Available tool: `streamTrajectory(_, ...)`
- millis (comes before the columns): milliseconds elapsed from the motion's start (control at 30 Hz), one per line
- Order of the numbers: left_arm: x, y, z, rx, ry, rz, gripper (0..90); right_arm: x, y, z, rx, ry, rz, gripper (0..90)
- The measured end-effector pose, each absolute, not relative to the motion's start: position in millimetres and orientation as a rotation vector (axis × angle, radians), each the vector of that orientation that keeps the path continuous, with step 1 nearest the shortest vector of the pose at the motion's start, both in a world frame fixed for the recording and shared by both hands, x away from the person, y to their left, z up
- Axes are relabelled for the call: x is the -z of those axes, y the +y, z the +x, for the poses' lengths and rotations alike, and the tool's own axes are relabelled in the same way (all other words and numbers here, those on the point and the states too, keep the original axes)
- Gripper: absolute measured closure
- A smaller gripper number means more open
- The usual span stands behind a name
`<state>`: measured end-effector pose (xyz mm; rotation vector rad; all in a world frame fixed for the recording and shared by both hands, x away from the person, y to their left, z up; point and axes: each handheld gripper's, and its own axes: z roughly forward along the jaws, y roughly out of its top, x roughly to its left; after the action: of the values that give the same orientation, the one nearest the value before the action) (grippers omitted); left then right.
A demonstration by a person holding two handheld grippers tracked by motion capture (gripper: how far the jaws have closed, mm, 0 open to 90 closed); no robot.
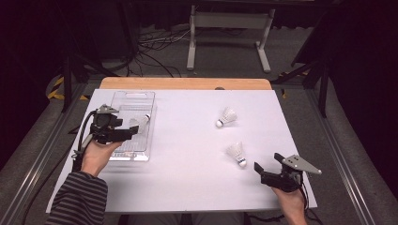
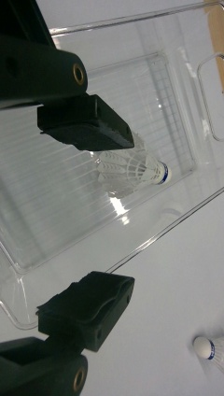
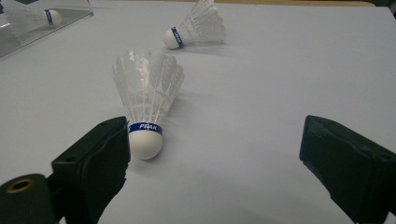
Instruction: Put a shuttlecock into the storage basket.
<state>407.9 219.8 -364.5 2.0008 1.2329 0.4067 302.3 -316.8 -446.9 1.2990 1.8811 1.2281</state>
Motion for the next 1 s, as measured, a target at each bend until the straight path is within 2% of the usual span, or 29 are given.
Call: streamTrajectory(1000, 372.5, 242.1, 371.9, -0.437, 1.195, 1.884, 29.6, 447.0, -316.9, 302.4, -1.233, 1.881, 1.303, 9.5)
